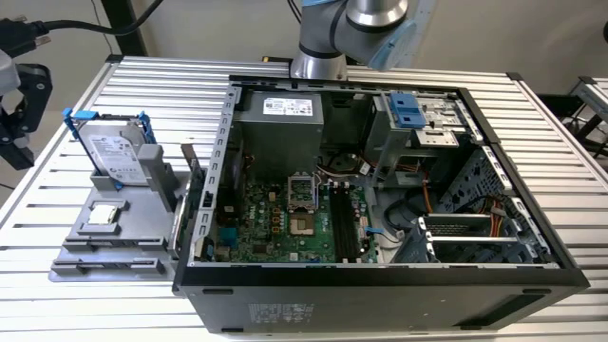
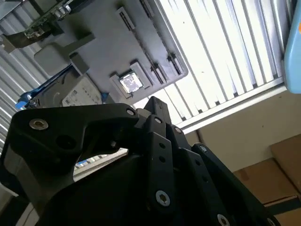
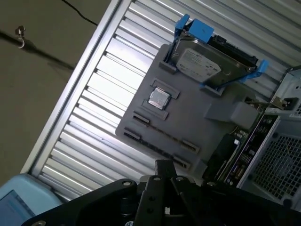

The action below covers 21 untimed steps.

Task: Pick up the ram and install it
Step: 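Pick up the ram and move it above insertion slot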

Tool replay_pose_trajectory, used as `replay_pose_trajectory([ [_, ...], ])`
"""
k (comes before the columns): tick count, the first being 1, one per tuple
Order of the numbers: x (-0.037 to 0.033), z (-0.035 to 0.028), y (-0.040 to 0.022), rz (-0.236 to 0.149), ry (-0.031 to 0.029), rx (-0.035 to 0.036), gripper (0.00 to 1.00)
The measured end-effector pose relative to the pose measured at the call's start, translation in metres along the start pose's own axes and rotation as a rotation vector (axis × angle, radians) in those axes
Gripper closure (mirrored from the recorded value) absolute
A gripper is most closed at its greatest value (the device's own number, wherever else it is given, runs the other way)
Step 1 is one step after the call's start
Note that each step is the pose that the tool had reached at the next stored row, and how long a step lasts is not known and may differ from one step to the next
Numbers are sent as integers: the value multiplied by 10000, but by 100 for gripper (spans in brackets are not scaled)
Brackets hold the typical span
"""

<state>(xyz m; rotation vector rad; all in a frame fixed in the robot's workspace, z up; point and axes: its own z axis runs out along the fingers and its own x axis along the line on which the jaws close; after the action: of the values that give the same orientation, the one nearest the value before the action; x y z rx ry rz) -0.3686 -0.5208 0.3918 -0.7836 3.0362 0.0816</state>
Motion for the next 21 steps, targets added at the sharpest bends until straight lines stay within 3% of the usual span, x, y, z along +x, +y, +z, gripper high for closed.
replay_pose_trajectory([
  [9,0,0,-1,-1514,49,-11,100],
  [21,0,-1,0,-3508,-82,104,100],
])
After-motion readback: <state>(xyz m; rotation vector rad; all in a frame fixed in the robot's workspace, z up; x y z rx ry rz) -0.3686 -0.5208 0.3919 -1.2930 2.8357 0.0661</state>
